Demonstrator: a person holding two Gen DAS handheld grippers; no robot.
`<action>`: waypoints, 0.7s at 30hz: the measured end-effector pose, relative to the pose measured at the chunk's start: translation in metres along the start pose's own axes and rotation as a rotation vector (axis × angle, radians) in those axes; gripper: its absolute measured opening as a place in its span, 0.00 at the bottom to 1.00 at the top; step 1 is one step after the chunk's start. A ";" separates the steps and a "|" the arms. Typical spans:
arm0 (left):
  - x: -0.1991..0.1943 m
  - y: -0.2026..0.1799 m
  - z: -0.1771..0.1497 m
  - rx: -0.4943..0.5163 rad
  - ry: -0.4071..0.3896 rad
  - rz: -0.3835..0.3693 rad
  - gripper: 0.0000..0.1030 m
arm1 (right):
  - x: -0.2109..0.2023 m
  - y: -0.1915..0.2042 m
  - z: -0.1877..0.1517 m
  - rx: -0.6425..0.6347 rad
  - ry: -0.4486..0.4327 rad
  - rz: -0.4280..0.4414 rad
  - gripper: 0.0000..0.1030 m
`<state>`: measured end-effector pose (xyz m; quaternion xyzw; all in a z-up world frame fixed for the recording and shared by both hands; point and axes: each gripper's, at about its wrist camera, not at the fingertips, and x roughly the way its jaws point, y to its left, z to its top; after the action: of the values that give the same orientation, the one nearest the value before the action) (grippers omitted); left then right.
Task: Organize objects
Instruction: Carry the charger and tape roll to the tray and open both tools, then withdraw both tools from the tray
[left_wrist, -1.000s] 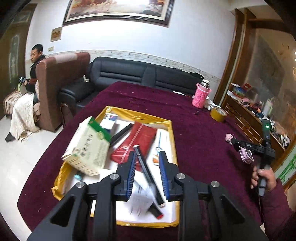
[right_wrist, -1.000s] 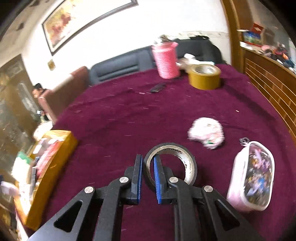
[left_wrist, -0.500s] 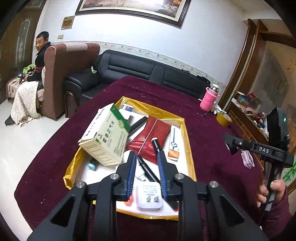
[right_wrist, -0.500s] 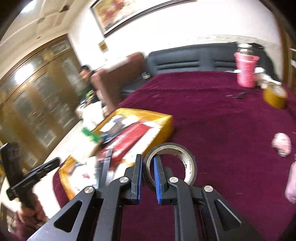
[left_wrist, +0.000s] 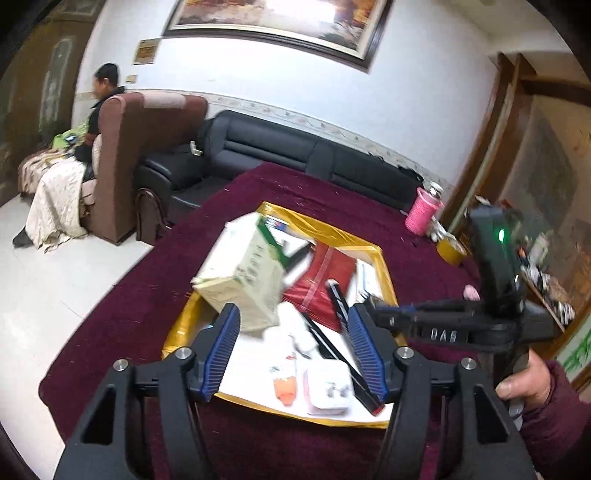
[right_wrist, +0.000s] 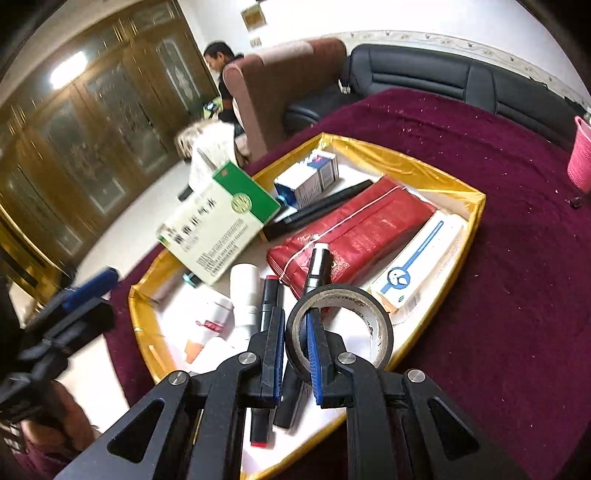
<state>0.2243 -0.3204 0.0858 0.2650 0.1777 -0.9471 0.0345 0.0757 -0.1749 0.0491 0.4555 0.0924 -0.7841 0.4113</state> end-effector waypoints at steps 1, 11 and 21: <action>-0.002 0.008 0.003 -0.019 -0.015 0.020 0.66 | 0.004 0.001 0.001 -0.004 0.013 -0.011 0.13; 0.005 0.086 0.040 -0.223 -0.122 0.176 0.85 | 0.009 -0.008 -0.003 0.060 0.117 -0.036 0.36; 0.072 0.137 0.041 -0.411 -0.004 0.316 0.85 | -0.033 -0.022 -0.008 0.127 -0.024 -0.027 0.75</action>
<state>0.1643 -0.4608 0.0373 0.2748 0.3227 -0.8746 0.2355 0.0726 -0.1377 0.0657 0.4699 0.0437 -0.7994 0.3719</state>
